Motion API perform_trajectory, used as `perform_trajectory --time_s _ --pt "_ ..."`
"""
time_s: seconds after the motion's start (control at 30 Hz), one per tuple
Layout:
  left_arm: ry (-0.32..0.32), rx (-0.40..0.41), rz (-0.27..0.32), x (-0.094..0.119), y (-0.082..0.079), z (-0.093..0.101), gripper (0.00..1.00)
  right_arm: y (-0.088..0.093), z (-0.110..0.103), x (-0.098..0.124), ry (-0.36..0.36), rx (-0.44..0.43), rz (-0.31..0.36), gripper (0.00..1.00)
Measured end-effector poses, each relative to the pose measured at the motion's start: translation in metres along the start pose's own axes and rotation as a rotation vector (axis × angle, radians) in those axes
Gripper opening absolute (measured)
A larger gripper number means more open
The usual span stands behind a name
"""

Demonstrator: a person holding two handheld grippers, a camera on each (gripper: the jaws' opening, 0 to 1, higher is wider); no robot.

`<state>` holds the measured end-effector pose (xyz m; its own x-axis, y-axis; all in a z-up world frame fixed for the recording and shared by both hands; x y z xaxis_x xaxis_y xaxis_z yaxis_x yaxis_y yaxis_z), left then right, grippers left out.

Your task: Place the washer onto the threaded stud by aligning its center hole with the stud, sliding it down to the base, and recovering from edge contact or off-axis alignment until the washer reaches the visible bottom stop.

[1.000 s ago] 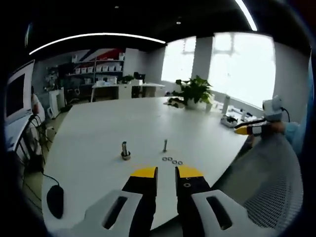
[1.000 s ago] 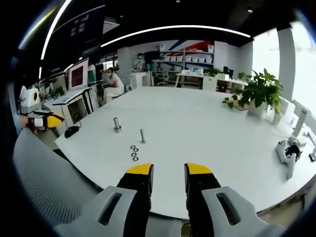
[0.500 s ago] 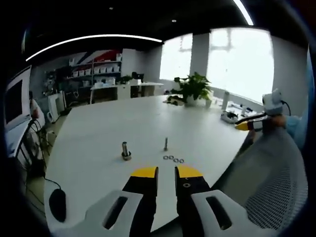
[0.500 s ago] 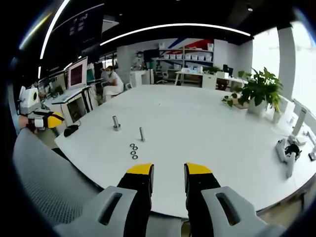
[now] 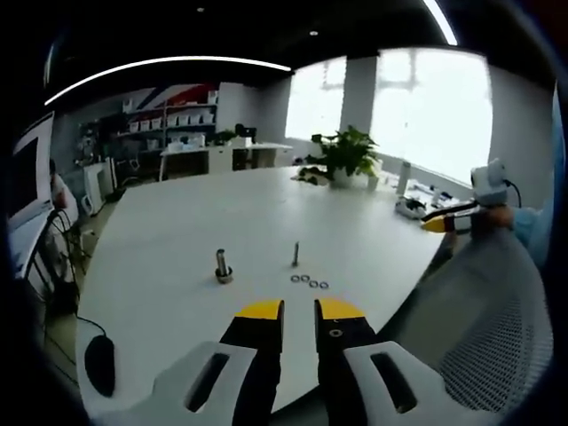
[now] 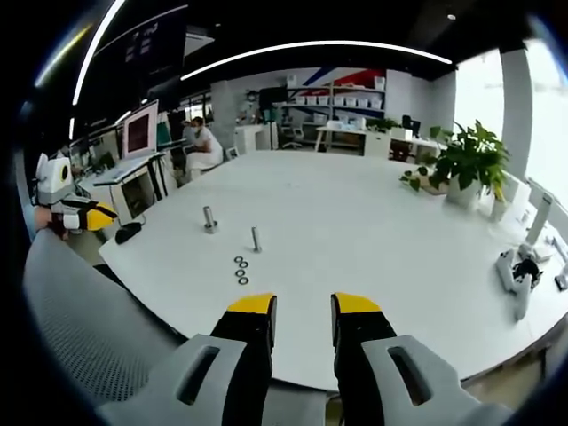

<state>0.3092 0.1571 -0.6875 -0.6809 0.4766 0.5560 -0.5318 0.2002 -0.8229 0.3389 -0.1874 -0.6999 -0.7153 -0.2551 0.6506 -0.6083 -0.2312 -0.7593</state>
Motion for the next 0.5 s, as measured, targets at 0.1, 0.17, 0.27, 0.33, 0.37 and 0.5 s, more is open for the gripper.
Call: perform_trajectory --time_s 0.1,0.17,0.27,0.33,0.37,0.5 --pt "0.001 0.004 0.006 0.0 0.0 0.0 0.11 0.007 -0.004 -0.004 -0.027 0.035 -0.072 0.27" --pt "-0.003 0.011 0.013 0.001 -0.001 -0.002 0.11 0.007 -0.005 -0.004 -0.032 0.054 -0.073 0.27" --pt "-0.001 0.011 0.006 0.001 0.0 -0.001 0.11 0.0 -0.003 -0.001 -0.015 0.044 -0.024 0.27" --pt "-0.008 -0.015 0.003 0.001 0.0 0.001 0.11 0.006 -0.006 -0.004 -0.059 0.044 -0.074 0.27" --pt "-0.009 -0.025 0.007 0.002 -0.001 0.001 0.11 0.005 -0.006 -0.005 -0.068 0.047 -0.076 0.27" --pt "0.004 -0.009 0.01 0.001 -0.001 0.001 0.12 0.007 -0.013 -0.012 -0.157 0.105 -0.143 0.27"
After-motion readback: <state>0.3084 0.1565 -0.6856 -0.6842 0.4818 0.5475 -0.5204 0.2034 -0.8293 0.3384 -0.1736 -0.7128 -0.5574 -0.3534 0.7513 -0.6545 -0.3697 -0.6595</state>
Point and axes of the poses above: the point that each gripper's makers call its tool centre point, and the gripper's own axes: x roughly backward along the fingers, z roughly to its right, y roughly out of its underside, the point moved 4 cm from there along x, roughly backward along the fingers, and after that the axes turned 10 degrees about -z, right-handed, at the moved point
